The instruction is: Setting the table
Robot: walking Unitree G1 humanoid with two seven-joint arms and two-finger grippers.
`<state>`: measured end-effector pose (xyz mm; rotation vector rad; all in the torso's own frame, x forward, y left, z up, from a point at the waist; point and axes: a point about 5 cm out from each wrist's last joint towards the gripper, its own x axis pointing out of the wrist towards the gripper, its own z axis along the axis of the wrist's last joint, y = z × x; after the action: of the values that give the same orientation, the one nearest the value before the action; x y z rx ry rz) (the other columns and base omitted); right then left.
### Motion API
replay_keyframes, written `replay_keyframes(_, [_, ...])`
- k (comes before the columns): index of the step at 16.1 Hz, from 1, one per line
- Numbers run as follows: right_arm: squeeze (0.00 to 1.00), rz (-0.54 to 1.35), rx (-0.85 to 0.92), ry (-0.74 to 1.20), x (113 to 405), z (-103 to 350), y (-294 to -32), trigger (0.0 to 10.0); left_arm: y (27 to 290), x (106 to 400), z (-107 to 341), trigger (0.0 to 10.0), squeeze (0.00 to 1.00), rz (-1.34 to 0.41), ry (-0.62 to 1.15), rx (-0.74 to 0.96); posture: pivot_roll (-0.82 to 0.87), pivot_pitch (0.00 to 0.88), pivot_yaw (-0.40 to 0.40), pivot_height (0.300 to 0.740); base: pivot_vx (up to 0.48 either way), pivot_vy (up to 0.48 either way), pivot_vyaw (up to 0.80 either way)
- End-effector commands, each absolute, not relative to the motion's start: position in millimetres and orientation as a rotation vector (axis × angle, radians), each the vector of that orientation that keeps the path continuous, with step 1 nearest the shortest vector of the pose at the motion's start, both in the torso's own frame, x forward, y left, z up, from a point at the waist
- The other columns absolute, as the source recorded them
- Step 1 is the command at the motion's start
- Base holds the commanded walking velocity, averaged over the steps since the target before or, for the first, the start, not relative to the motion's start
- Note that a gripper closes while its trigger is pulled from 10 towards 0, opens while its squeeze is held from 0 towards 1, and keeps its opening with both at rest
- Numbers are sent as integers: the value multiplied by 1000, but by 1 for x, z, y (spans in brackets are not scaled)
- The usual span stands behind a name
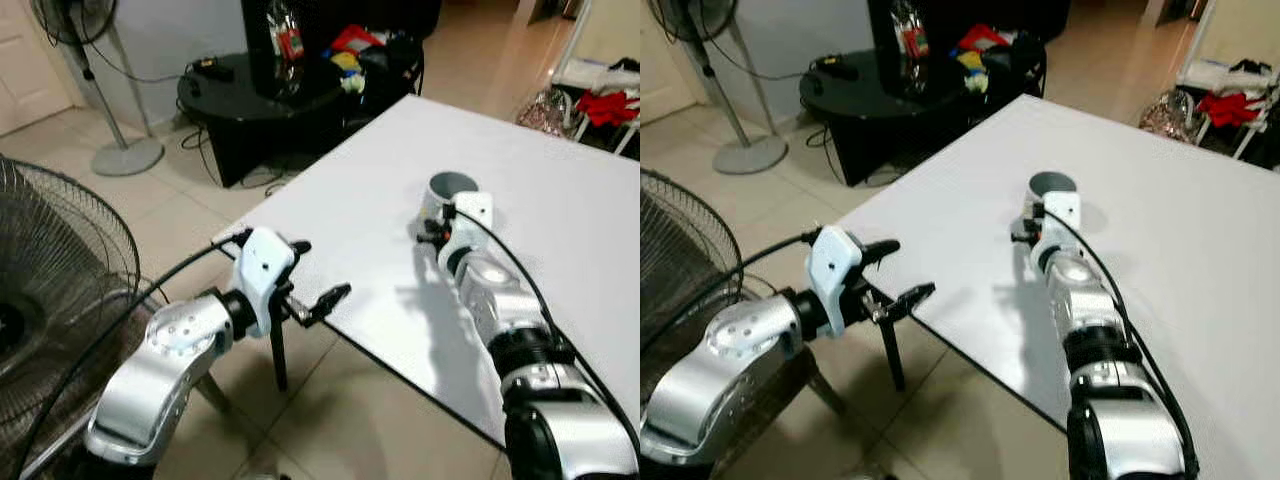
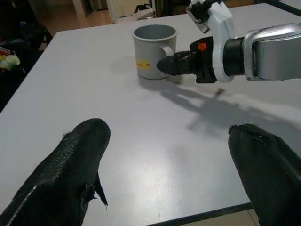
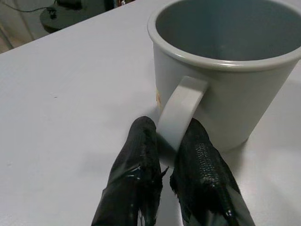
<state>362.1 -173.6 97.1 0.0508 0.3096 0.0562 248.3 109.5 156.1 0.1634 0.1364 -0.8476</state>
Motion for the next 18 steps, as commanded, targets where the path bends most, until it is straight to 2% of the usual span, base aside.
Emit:
replay_keyframes(1, [0,56,64,308,364,98,-174,10000,110,249,159,10000,0,-857,134,176,147,0,60,740,0,0,0])
replay_keyframes(3, [4,54,83,310,365,97,-175,10000,110,249,160,10000,0,-855,133,181,149,0,59,740,0,0,0])
replay_keyframes(4, [1000,65,93,299,366,100,-175,10000,111,249,160,10000,0,-854,132,182,148,0,60,740,0,0,0])
replay_keyframes(11, [1000,126,48,207,359,123,-177,10000,114,255,165,10000,0,-832,108,175,139,0,63,740,0,0,0])
replay_keyframes(18, [1000,126,48,207,359,123,-177,10000,114,255,165,10000,0,-832,108,175,139,0,63,740,0,0,0])
